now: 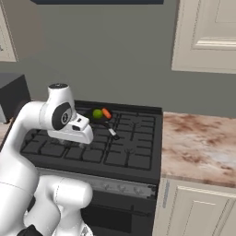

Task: Put the carrot and lime in the pan. Then turn on the rear center burner and set the heat to medium.

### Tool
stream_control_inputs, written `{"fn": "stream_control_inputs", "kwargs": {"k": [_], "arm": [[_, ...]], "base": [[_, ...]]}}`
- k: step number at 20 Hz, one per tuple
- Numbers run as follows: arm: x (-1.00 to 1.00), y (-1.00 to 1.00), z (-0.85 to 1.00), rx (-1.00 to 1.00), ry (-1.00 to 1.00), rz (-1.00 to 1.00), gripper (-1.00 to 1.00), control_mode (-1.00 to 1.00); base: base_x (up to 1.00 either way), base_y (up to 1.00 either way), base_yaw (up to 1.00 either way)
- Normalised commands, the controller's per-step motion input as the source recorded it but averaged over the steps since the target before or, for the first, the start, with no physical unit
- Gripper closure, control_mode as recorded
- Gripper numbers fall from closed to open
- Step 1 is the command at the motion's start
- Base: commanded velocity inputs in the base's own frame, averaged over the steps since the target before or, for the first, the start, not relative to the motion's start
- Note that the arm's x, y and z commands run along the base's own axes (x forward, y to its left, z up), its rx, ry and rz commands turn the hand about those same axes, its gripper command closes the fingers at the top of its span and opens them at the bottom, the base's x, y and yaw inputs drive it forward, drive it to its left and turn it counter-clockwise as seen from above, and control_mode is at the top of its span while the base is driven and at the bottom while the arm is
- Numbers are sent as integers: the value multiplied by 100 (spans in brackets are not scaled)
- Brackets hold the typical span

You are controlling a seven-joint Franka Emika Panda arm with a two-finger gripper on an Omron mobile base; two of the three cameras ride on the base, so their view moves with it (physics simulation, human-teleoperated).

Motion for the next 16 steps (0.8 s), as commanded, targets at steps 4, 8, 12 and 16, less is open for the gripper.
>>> {"fn": "stream_control_inputs", "kwargs": {"k": [4, 8, 12, 16], "arm": [[0, 0, 0, 0, 0, 0, -100, 100], [0, 0, 0, 0, 0, 0, -100, 100], [0, 0, 0, 0, 0, 0, -100, 100], [0, 0, 0, 0, 0, 0, -100, 100]], "base": [[-3, 48, 0], [5, 16, 0], [4, 4, 0], [13, 40, 0]]}}
